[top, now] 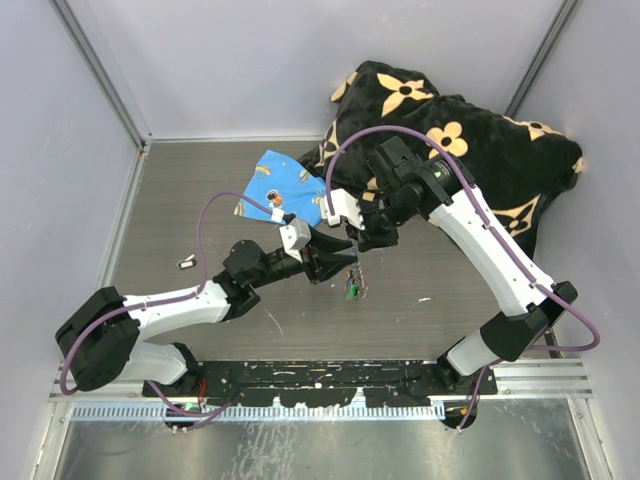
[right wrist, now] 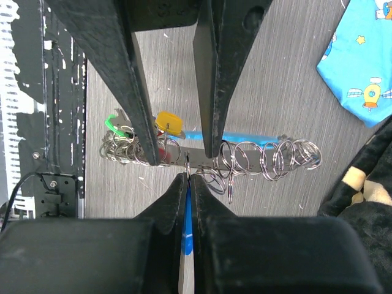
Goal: Remove the keys from the keyring
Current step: Remove the key from the keyring.
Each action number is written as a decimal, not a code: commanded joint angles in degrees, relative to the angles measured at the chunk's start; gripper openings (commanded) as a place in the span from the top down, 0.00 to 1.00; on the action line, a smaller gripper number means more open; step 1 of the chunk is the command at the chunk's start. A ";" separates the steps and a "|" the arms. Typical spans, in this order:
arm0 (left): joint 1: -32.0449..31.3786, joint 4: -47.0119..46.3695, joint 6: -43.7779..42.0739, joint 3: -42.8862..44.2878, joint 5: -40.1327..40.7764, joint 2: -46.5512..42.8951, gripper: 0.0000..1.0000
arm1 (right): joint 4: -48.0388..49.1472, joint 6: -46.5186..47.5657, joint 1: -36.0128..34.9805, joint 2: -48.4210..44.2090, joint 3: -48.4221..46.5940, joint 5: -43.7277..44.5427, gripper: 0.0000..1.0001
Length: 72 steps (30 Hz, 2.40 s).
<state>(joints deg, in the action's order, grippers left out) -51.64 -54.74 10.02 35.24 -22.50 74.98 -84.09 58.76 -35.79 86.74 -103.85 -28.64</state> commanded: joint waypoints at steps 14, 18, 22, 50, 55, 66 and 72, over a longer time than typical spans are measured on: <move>-0.04 -5.74 -0.05 2.86 -1.20 2.04 0.97 | 0.60 0.43 -0.16 -0.87 -0.31 -3.93 0.99; -0.10 -4.71 0.05 2.86 -1.51 1.65 1.00 | 0.60 0.43 -0.11 -1.03 0.05 -4.83 0.99; 1.15 -5.07 3.13 2.25 -2.70 0.77 1.00 | 0.69 0.46 0.55 -1.46 0.45 -6.80 0.92; 3.90 -18.30 17.87 1.26 -0.35 -1.77 1.00 | 11.47 -5.29 15.86 -6.78 8.74 -41.73 0.59; 3.91 -18.53 18.51 1.67 -0.36 -3.61 1.00 | 13.60 -7.41 15.87 -6.67 9.50 -42.32 0.60; 3.80 -18.84 19.15 1.99 0.29 -3.89 1.00 | 16.28 -9.72 15.88 -6.94 11.42 -43.71 0.69; 3.82 -18.89 19.52 1.85 1.59 -3.88 1.00 | 17.76 -11.18 15.91 -7.02 11.84 -44.04 0.87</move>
<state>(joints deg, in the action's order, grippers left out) -47.88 -66.63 28.97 35.11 -23.46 73.58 -68.86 49.58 -19.86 81.95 -92.29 -70.46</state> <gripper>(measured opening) 0.009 0.195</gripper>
